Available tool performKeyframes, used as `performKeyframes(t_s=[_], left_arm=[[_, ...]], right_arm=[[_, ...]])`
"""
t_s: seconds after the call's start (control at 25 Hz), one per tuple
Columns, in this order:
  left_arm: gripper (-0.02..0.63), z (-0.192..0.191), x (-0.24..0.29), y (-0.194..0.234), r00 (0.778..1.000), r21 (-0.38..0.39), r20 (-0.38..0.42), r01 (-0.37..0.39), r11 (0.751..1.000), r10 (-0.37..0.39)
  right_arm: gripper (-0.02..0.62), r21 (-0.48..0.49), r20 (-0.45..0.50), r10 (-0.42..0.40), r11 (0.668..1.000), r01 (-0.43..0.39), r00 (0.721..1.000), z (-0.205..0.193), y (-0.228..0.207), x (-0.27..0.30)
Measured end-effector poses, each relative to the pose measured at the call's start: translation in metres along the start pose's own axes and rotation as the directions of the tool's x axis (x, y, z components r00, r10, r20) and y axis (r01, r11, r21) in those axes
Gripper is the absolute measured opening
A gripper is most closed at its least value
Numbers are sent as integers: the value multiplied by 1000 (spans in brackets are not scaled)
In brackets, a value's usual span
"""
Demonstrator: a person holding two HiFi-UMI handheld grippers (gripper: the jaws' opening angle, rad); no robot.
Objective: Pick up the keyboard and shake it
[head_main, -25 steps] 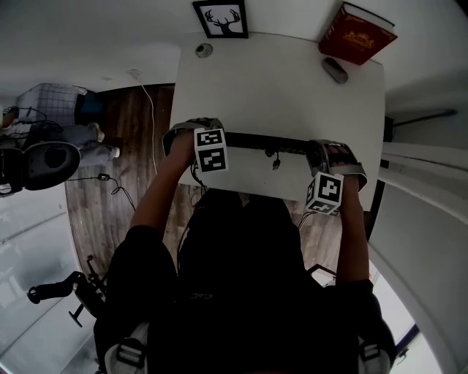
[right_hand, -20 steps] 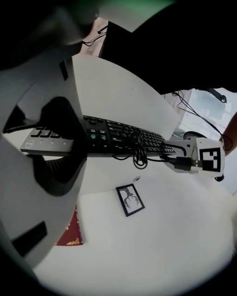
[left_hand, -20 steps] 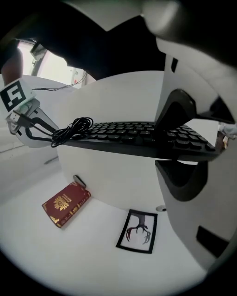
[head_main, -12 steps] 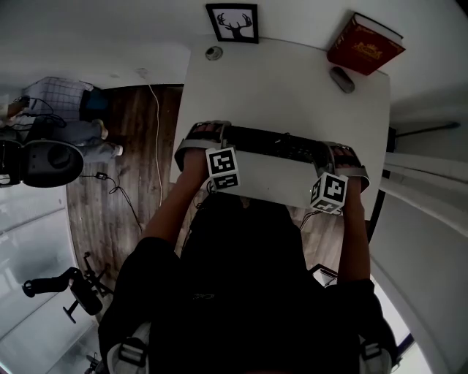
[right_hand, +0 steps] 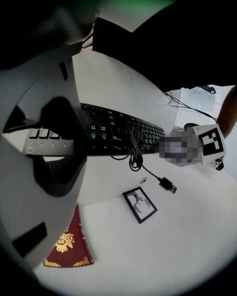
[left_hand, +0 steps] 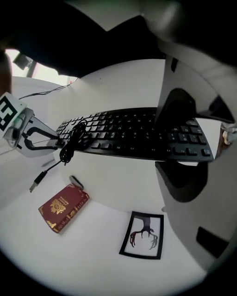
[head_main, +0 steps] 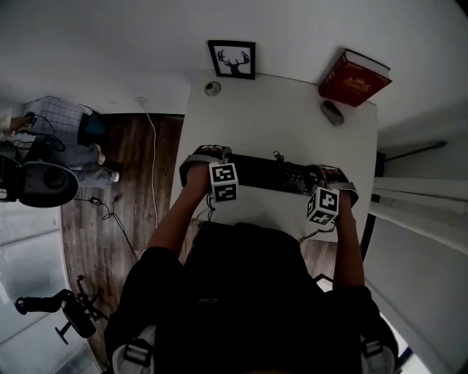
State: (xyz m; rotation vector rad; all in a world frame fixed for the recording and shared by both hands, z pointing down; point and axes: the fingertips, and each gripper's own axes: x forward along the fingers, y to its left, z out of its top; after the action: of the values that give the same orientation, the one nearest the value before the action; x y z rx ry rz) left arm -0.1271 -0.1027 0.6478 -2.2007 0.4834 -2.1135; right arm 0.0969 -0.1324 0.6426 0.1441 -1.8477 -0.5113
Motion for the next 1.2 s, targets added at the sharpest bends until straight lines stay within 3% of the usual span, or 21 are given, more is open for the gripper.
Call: performKeyframes(t_s=[0.12,0.2,0.24,0.28,0.32,0.4,0.6,0.76,0.92,1.04,1.2], left_arm=[[218,1,9,4,996,13,6,91,996,-91],[212,-1,22,9,993,22,2,114,993,-114],[210,-3,30,14,994,23,-5,108,994,-108],[36,-5,38,20,996,25,-16,91,996,-90],[2,-8,45,25,997,30,-26,74,997,-73],[2,-10,51,32,998,23,-26,66,998,-66],[2,-10,52,35,1000,-98,17,3,995,-1],[0,-7,56,30,997,-58,-31,-66,996,64],[1,-6,57,26,995,-33,-75,-64,997,61],[0,-6,58,28,994,-94,-50,-105,990,101],[0,-7,49,30,977,-216,12,-205,954,213]], right_arm=[[118,-16,-6,48,999,-48,999,-5,0,11],[75,-50,-22,88,995,-89,996,-10,5,25],[21,-63,-30,114,991,-115,993,-12,10,34],[21,-69,-39,138,988,-140,990,-14,15,42],[21,-71,-50,156,985,-159,987,-16,19,49],[21,-58,-74,170,983,-174,983,-19,21,58],[21,85,-67,207,976,-201,976,-18,16,58],[22,56,-84,216,976,-211,973,-19,18,61],[21,93,-64,205,976,-199,977,-19,19,61],[21,108,-68,184,978,-176,981,-20,21,62],[21,105,-103,104,990,-94,989,-20,25,61]])
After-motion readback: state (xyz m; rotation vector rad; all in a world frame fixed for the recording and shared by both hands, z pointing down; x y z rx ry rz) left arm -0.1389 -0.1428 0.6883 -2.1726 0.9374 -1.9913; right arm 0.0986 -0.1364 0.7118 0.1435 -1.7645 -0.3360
